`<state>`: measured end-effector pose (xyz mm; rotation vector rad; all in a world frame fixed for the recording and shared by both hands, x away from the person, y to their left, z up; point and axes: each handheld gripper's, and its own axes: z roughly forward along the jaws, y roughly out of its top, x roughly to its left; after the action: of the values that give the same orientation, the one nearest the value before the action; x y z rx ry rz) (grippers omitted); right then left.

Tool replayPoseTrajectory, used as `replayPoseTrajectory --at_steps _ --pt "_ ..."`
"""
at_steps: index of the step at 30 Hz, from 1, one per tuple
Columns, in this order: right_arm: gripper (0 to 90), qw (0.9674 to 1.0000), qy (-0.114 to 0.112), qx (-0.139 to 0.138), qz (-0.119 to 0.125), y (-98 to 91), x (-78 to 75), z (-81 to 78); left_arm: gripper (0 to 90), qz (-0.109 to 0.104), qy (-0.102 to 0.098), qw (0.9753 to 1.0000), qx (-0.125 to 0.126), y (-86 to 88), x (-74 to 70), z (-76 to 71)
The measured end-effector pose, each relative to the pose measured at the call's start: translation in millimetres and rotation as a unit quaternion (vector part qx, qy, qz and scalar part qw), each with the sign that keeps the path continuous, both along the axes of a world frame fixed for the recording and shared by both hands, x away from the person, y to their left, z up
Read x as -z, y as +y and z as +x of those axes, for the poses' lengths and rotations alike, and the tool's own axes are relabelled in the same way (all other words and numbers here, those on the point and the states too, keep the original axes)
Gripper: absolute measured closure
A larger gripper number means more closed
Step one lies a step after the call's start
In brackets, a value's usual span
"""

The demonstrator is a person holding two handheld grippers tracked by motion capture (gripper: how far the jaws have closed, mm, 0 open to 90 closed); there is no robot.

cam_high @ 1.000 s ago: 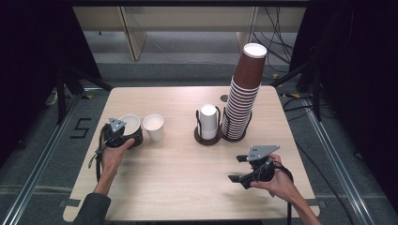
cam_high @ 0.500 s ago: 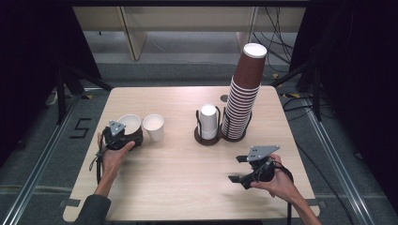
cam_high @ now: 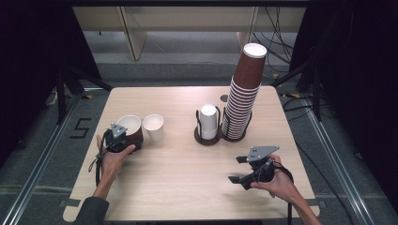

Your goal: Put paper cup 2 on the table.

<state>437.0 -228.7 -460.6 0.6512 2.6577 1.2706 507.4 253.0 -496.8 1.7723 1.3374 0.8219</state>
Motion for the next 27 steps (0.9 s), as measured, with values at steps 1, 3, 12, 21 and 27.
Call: replayPoseTrajectory --at_steps 1,3,12,21,27 --pt "18.7 1.0000 0.002 0.000 0.000 -0.1 0.2 0.1 14.5 -0.003 -0.001 1.0000 -0.001 0.3 0.7 -0.5" --pt "18.7 1.0000 0.005 0.001 -0.001 -0.2 0.2 -0.2 14.5 -0.005 0.004 1.0000 0.002 2.3 2.8 -1.9" --pt "18.7 1.0000 0.007 0.001 0.001 -0.7 0.3 -0.3 14.6 -0.006 0.005 1.0000 0.001 2.8 -5.1 -9.9" --pt "18.7 0.9999 0.011 0.006 0.000 -2.1 0.6 -2.2 14.6 -0.008 0.008 0.9999 -0.003 2.4 -0.7 -25.8" --pt "18.7 1.0000 0.005 0.002 0.000 -2.8 1.6 -0.8 14.6 -0.011 0.008 0.9999 -0.004 -2.8 0.4 -36.7"
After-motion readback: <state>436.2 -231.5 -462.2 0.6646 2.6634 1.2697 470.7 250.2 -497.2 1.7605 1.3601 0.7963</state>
